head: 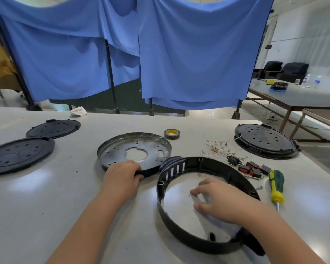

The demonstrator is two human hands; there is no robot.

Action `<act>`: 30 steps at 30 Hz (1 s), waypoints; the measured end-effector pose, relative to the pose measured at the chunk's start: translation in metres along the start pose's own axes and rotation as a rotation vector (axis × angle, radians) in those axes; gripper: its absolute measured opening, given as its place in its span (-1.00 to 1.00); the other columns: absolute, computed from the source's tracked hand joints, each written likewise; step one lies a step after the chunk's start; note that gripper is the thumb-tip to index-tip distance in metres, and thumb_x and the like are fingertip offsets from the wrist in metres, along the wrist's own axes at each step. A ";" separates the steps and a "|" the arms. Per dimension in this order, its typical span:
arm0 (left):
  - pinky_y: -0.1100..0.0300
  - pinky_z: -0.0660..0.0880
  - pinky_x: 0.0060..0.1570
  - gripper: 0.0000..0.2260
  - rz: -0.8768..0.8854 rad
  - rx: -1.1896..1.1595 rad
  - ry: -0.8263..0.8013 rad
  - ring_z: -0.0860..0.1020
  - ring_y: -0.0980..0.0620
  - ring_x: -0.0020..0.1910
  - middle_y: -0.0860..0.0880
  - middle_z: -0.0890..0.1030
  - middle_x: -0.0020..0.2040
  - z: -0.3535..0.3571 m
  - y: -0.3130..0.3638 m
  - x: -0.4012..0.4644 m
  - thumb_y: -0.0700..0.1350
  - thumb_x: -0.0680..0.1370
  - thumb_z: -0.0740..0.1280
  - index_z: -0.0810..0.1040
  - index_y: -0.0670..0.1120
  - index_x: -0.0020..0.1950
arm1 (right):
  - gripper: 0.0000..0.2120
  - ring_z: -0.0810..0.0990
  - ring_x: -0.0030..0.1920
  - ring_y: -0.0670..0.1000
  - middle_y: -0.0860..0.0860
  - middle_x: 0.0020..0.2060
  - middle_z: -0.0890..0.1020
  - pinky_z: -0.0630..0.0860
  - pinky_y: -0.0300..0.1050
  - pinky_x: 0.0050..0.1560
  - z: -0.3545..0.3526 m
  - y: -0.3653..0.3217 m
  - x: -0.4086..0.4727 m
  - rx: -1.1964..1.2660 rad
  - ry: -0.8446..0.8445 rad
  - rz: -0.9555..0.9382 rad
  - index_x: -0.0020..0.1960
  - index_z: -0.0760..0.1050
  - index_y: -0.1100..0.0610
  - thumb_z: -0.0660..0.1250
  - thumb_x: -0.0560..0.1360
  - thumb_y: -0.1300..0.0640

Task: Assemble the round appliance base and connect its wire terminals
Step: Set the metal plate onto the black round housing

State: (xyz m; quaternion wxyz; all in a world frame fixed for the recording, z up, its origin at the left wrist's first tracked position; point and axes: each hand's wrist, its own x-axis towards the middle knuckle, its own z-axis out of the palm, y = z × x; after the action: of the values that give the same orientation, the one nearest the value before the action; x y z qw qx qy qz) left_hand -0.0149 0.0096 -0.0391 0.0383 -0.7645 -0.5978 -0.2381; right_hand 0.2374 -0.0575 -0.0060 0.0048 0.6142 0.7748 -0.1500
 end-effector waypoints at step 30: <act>0.06 0.49 0.03 -0.84 0.723 -0.126 0.384 0.61 -0.03 -0.07 0.02 0.66 -0.06 -0.024 0.091 -0.030 -0.12 0.51 0.32 0.65 -0.09 -0.20 | -0.76 0.70 -0.16 0.10 0.08 -0.11 0.69 0.60 -0.03 -0.28 -0.014 0.021 -0.001 1.578 0.629 0.126 0.13 0.52 0.08 0.35 0.47 0.20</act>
State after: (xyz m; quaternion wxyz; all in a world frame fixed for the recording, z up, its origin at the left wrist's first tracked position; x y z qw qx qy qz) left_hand 0.0575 -0.0509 -0.0097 0.1834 -0.8677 -0.2570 -0.3838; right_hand 0.2598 -0.0504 0.0033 -0.6317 0.4928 0.3729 -0.4681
